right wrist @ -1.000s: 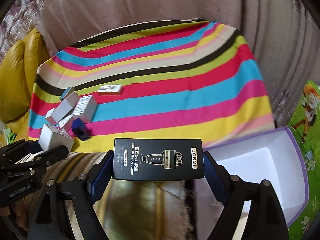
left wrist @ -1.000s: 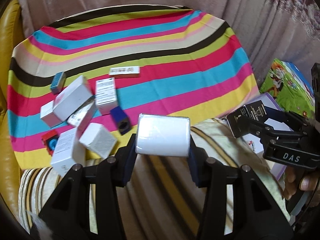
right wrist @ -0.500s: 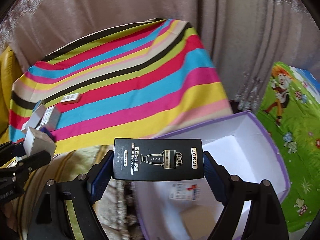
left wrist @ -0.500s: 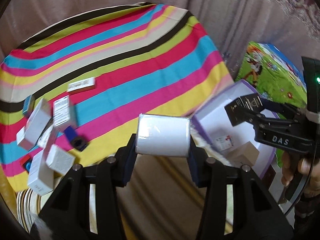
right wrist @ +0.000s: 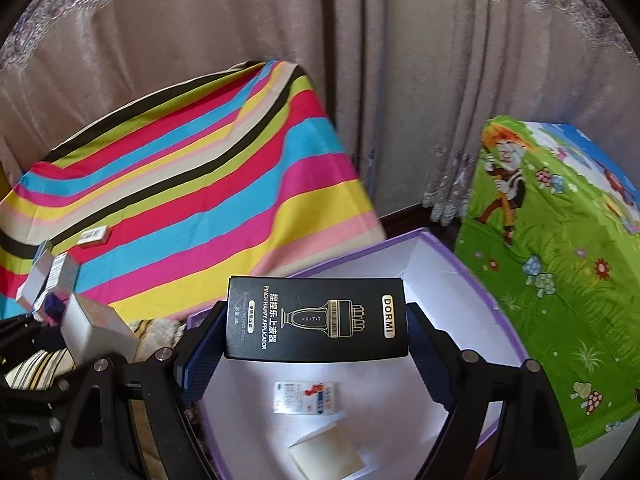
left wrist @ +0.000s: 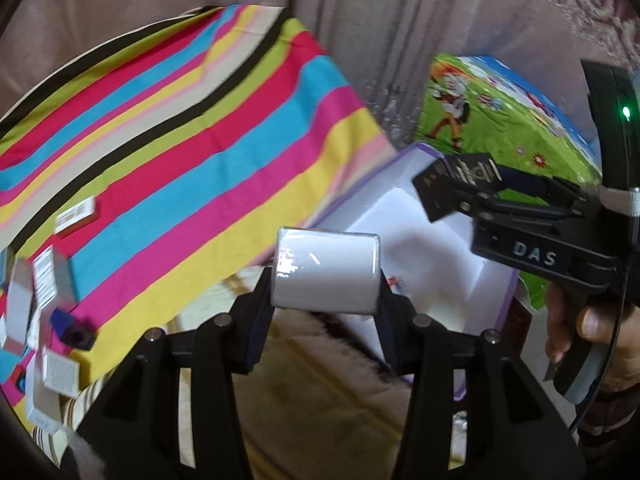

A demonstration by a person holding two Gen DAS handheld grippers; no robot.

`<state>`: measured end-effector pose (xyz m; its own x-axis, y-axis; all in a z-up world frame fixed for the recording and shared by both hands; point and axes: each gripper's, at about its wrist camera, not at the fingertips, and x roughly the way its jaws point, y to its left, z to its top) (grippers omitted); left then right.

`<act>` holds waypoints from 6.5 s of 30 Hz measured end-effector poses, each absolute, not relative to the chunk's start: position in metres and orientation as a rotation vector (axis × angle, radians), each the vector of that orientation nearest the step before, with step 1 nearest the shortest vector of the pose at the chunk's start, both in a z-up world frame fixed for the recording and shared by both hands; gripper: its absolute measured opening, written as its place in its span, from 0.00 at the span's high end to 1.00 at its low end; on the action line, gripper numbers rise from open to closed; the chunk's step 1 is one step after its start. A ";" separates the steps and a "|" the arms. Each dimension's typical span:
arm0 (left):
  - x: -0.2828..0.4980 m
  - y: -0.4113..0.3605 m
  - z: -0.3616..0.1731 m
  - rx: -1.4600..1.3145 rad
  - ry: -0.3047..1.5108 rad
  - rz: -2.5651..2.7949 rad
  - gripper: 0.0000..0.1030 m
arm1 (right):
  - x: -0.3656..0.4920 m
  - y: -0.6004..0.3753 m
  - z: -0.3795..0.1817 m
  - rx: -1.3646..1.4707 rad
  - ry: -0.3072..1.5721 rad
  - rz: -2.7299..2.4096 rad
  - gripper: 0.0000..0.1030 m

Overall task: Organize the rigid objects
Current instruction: 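Carry both boxes into the purple-rimmed box and open both tools, then move both open tools back over the cloth, then grasp the white SL-printed box with the left tool, then grasp the dark blue box with the right tool while the left tool holds its box, then lift both held boxes toward the purple-rimmed box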

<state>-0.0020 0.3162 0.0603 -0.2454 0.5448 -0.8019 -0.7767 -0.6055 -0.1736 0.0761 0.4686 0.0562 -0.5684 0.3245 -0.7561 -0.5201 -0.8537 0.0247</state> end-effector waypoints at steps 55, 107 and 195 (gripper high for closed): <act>-0.047 0.041 0.053 -1.262 -0.241 2.477 0.22 | 0.028 0.372 0.047 -1.255 0.332 2.615 0.14; -0.061 -0.003 0.026 -1.372 -0.402 2.540 0.55 | -0.104 0.176 -0.001 -1.849 -0.119 2.938 0.19; -0.039 0.148 0.063 -1.186 -0.123 2.275 0.55 | -0.003 0.318 0.042 -1.319 0.122 2.713 0.72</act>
